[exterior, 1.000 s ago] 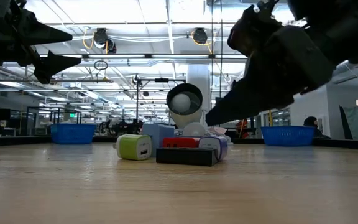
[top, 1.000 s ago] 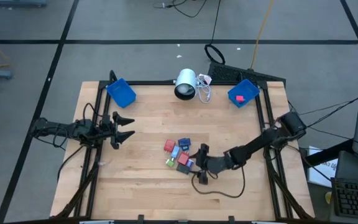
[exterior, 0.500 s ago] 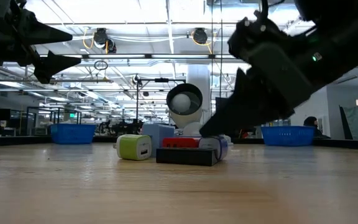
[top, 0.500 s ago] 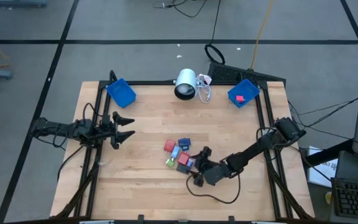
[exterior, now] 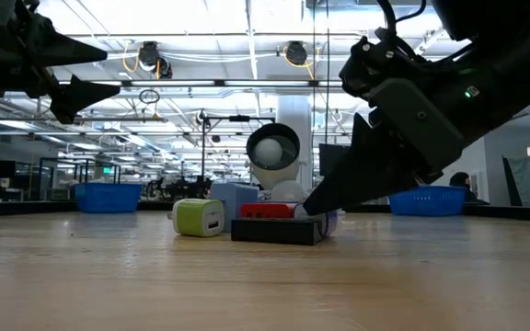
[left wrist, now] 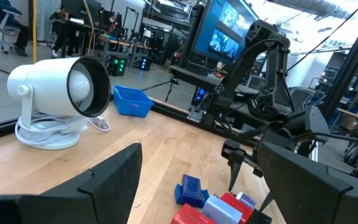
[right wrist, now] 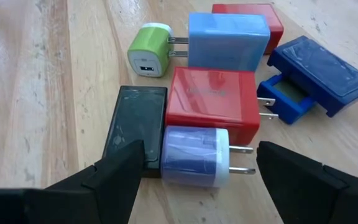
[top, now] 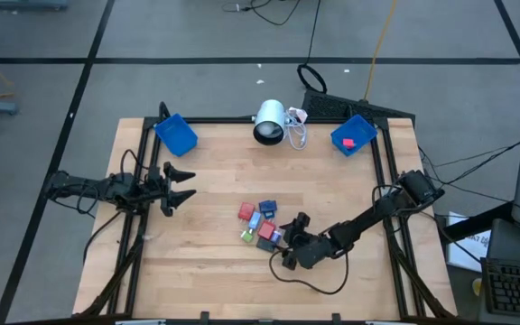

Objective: Pick & Place Office items
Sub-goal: Put the purple charger adapter into the right blue bin

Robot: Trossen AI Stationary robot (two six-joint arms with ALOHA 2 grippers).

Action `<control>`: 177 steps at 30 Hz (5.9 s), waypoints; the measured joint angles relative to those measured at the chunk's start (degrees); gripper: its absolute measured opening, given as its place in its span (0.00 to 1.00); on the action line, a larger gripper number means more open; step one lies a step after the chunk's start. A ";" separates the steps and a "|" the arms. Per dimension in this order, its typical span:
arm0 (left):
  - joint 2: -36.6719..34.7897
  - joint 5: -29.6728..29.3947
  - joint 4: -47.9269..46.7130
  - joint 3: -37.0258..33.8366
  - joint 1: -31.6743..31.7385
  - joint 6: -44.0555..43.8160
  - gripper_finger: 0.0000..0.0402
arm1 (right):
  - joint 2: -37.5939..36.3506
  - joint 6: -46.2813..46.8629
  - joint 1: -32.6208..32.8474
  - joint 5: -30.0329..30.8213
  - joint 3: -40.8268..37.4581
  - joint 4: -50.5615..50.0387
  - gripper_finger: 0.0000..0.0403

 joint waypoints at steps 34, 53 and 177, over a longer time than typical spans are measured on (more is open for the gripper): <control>0.02 0.00 0.01 0.00 0.00 -0.01 0.81 | -0.02 -1.46 -1.03 -0.63 -0.02 -0.17 0.58; 0.02 -0.02 0.01 0.00 0.00 -0.01 0.81 | -0.07 -1.85 -1.16 -3.43 -0.02 -0.11 0.41; 0.00 -0.02 0.03 0.00 -0.01 0.01 0.81 | -23.62 -21.55 -5.05 -12.49 -15.13 14.44 0.38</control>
